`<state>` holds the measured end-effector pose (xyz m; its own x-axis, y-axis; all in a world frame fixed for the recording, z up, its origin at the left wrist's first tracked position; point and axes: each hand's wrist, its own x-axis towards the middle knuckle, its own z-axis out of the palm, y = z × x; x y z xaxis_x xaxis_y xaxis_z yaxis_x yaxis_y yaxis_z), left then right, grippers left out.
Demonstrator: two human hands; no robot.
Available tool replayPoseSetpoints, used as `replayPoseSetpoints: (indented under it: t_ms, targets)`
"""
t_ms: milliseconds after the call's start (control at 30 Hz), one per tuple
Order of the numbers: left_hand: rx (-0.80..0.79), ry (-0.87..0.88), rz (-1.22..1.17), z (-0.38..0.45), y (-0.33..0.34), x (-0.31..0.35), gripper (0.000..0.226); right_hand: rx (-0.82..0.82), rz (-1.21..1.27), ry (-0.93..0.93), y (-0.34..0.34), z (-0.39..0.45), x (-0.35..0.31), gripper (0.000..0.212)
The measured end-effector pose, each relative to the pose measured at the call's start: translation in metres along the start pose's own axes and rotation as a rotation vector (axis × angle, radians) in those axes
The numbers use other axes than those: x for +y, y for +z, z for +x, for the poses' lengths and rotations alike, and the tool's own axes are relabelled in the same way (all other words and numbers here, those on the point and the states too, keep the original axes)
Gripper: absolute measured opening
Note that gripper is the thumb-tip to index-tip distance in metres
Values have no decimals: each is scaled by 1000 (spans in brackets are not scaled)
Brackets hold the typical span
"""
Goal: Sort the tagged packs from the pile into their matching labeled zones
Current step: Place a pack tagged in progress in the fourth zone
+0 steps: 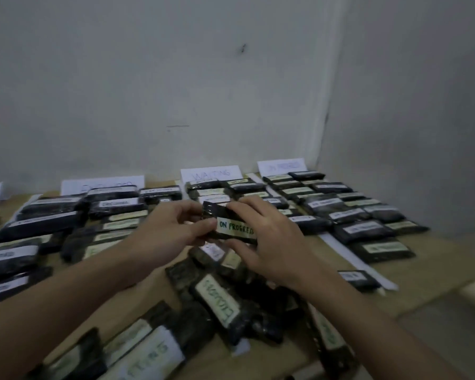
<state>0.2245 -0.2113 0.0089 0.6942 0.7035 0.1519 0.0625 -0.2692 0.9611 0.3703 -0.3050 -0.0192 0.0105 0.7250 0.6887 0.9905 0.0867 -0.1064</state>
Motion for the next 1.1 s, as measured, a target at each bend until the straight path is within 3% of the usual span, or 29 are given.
replayPoseSetpoints:
  t_ms: [133, 200, 600, 767, 967, 1100]
  targets:
    - [-128, 78, 220, 18, 57, 10, 6, -44, -83, 65, -35, -37, 46, 52]
    - [-171, 119, 346, 27, 83, 11, 18, -90, -152, 121, -52, -56, 70, 54]
    - [-467, 409, 696, 44, 203, 20, 40, -396, -453, 566, -134, -132, 234, 54]
    - [-502, 430, 722, 52, 225, 14, 39, -516, -449, 660, -139, -141, 291, 41]
    - [-500, 427, 742, 57, 225, 11, 34, -626, -374, 683, -124, -141, 313, 47]
    - [-438, 440, 729, 58, 208, 17, 31, -544, -373, 678, -119, -132, 293, 49]
